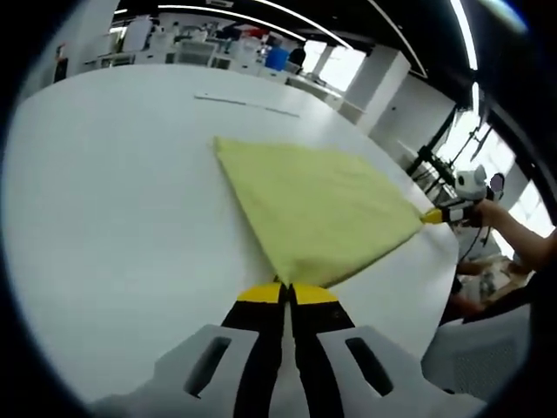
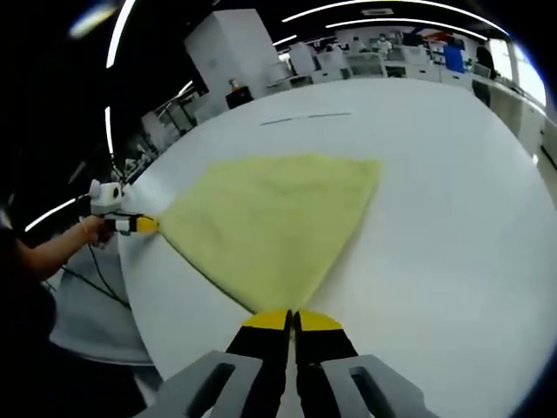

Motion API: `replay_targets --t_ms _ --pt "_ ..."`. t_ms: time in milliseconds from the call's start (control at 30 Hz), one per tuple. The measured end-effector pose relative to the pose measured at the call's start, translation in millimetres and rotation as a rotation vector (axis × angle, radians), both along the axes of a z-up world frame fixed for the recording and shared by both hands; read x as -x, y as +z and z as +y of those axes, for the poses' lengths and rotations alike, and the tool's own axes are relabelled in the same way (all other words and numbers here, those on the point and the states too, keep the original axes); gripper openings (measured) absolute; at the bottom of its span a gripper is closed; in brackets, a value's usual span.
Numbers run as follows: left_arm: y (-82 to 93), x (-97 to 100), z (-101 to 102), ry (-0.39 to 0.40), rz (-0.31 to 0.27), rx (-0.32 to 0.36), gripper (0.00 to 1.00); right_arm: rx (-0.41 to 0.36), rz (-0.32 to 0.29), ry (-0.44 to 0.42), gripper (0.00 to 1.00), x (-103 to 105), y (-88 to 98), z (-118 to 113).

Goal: Fold the garment on the visible template until the final outline fits inside the template.

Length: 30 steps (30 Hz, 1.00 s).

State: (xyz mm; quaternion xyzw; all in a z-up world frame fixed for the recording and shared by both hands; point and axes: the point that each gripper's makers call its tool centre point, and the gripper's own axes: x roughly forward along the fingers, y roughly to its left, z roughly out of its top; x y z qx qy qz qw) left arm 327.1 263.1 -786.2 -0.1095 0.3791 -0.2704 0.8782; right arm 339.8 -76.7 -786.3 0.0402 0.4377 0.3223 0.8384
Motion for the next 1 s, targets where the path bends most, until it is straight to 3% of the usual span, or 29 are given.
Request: replay_targets --t_ms 267,367,633,833,1000 --pt "3.1 7.5 -1 -0.016 -0.017 -0.031 0.00 -0.014 -0.007 -0.019 0.00 9 0.6 0" --pt "1.7 6.8 5 -0.009 -0.038 -0.077 0.00 -0.016 -0.016 -0.031 0.00 8 1.2 0" --pt "3.0 6.8 8 0.013 -0.056 -0.071 0.03 0.031 -0.055 -0.030 0.00 4 0.3 -2" --pt "13.2 0.0 9 0.009 -0.114 -0.089 0.21 0.025 -0.111 -0.020 0.30 -4 10.8 4" --pt "20.6 -5.5 7 0.009 -0.130 -0.073 0.37 0.023 -0.125 0.008 0.52 -5 18.0 12"
